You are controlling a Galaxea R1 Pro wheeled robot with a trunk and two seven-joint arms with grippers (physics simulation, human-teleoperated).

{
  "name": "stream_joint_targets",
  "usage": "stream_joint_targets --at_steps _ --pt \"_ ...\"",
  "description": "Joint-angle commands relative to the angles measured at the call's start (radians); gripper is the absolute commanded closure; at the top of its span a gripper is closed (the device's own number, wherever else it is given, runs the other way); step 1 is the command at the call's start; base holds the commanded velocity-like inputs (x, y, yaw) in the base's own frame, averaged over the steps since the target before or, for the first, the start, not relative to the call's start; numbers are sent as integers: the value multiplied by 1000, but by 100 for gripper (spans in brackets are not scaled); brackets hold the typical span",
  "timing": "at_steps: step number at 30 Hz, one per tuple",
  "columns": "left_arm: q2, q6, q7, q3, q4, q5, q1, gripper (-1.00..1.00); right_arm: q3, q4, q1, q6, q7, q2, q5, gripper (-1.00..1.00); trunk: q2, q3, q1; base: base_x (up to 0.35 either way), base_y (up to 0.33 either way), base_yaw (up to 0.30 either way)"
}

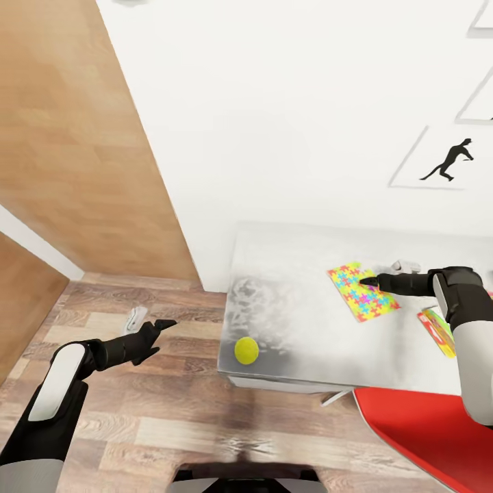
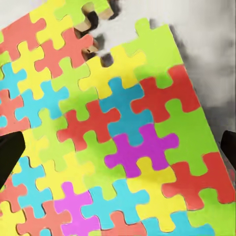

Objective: Put all the toys in the child's room - the three board games (two on the bed and one on the table), the two jigsaw puzzles on the table, and the tennis ball on the table - inside the toy box on the table in the child's room.

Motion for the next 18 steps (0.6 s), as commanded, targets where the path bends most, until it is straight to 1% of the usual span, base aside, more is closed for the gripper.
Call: stream_joint_targets --at_steps 1,13,18 --pt "0 3 10 1 -1 12 -1 -100 -4 -1 -1 3 10 0 10 -100 -2 -1 1 0 0 272" --pt "0 3 10 1 -1 13 -1 -100 -3 -1 -1 4 11 0 10 -100 -2 -1 1 0 0 280" --pt "0 3 10 1 -1 13 -1 -100 -3 -1 -1 4 12 0 10 -100 -2 -1 1 0 0 157"
